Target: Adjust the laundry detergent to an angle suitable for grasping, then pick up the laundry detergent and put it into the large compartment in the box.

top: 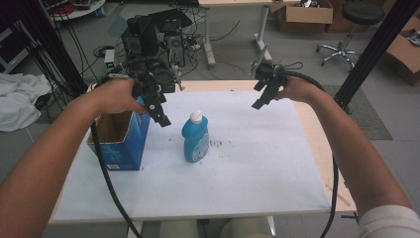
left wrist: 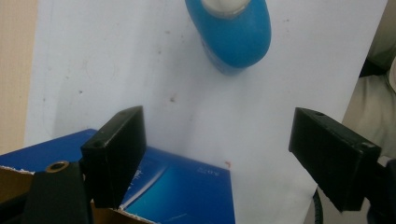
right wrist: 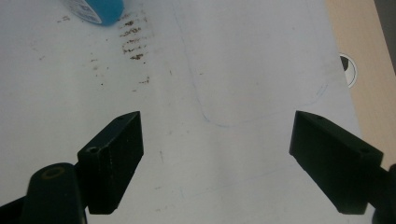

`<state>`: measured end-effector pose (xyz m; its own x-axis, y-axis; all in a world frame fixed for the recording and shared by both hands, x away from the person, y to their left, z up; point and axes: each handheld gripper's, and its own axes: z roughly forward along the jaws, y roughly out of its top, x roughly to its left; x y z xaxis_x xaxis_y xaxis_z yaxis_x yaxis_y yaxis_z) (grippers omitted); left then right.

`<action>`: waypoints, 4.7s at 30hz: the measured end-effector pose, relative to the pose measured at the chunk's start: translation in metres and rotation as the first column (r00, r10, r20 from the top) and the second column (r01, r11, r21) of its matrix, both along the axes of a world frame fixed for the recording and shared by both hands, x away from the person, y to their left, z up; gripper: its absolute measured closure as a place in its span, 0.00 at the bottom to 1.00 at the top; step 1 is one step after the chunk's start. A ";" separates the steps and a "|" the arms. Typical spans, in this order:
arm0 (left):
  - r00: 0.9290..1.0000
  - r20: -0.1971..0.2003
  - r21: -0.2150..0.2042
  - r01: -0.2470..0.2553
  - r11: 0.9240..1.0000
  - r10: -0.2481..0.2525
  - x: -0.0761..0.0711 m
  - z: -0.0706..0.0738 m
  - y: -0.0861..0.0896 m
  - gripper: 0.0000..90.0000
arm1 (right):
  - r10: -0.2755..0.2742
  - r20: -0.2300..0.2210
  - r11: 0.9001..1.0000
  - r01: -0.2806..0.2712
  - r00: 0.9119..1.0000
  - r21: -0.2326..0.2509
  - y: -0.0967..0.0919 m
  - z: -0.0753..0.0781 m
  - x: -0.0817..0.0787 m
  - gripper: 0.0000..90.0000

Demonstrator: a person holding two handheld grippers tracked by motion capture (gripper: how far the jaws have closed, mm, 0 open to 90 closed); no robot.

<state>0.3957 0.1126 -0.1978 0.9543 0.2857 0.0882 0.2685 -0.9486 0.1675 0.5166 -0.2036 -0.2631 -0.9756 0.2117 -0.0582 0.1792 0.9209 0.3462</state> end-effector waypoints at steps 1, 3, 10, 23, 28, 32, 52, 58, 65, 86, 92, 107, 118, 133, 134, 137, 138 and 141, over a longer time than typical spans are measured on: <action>1.000 0.000 0.000 -0.002 1.000 0.002 -0.001 0.001 -0.001 0.22 | 0.003 0.001 1.000 -0.003 1.000 0.000 0.000 0.000 0.000 0.19; 1.000 0.002 0.000 -0.002 1.000 0.002 -0.001 0.001 0.000 0.22 | 0.003 -0.001 1.000 -0.003 1.000 -0.001 0.000 0.000 0.000 0.20; 1.000 0.005 -0.003 -0.011 1.000 0.012 -0.001 0.003 0.002 0.22 | 0.006 -0.002 1.000 -0.006 1.000 0.002 -0.001 0.000 0.000 0.19; 1.000 0.006 -0.004 -0.027 1.000 0.027 -0.001 0.004 -0.001 0.22 | 0.004 0.015 1.000 -0.004 1.000 -0.020 0.001 0.001 -0.006 0.19; 0.999 0.006 -0.004 -0.042 0.999 0.042 -0.002 0.005 -0.001 0.22 | 0.001 0.018 1.000 -0.001 1.000 -0.018 0.000 0.002 -0.007 0.19; 0.996 -0.013 -0.012 -0.091 0.996 0.091 -0.001 0.007 -0.001 0.22 | -0.001 0.018 1.000 0.001 1.000 -0.013 -0.002 0.002 -0.007 0.19; 0.911 -0.095 -0.074 -0.408 0.910 0.400 0.002 0.014 -0.014 0.23 | -0.006 0.021 1.000 0.007 1.000 -0.022 -0.005 -0.005 -0.008 0.19; 0.887 -0.098 -0.090 -0.459 0.884 0.451 0.001 0.015 -0.018 0.23 | -0.011 0.020 1.000 0.011 1.000 -0.020 -0.008 -0.007 -0.008 0.19; 0.852 -0.092 -0.089 -0.522 0.848 0.515 0.002 0.011 -0.027 0.23 | -0.009 0.021 1.000 0.009 1.000 -0.015 -0.007 -0.007 -0.008 0.19; 0.834 -0.079 -0.067 -0.550 0.832 0.546 0.008 -0.007 -0.055 0.22 | -0.004 0.018 1.000 0.005 1.000 -0.013 -0.008 -0.008 -0.007 0.19; 0.839 -0.079 -0.073 -0.543 0.837 0.538 0.011 -0.012 -0.061 0.22 | -0.006 0.016 1.000 0.006 1.000 -0.013 -0.009 -0.008 -0.006 0.19; 0.843 -0.075 -0.060 -0.537 0.841 0.533 0.019 -0.037 -0.073 0.22 | -0.005 0.010 1.000 0.005 1.000 -0.011 -0.009 -0.012 -0.005 0.19; 0.841 -0.067 -0.048 -0.540 0.840 0.537 0.021 -0.052 -0.080 0.22 | -0.001 0.009 1.000 0.001 1.000 -0.008 -0.009 -0.013 -0.005 0.19; 0.838 -0.084 -0.024 -0.543 0.840 0.539 0.023 -0.075 -0.082 0.22 | 0.004 0.001 1.000 -0.004 1.000 -0.009 -0.008 -0.017 -0.004 0.19; 0.838 -0.084 -0.024 -0.543 0.840 0.539 0.023 -0.075 -0.082 0.22 | 0.003 0.001 1.000 -0.003 1.000 -0.008 -0.008 -0.018 -0.004 0.19; 0.836 -0.086 -0.026 -0.546 0.838 0.542 0.022 -0.081 -0.083 0.22 | 0.004 0.001 1.000 -0.004 1.000 -0.006 -0.007 -0.018 -0.004 0.19; 0.835 -0.088 -0.029 -0.547 0.837 0.543 0.022 -0.082 -0.083 0.22 | 0.004 0.002 1.000 -0.004 1.000 -0.006 -0.007 -0.018 -0.004 0.19; 0.834 -0.091 -0.026 -0.548 0.836 0.544 0.022 -0.086 -0.084 0.22 | 0.004 0.002 1.000 -0.004 1.000 -0.006 -0.007 -0.018 -0.004 0.19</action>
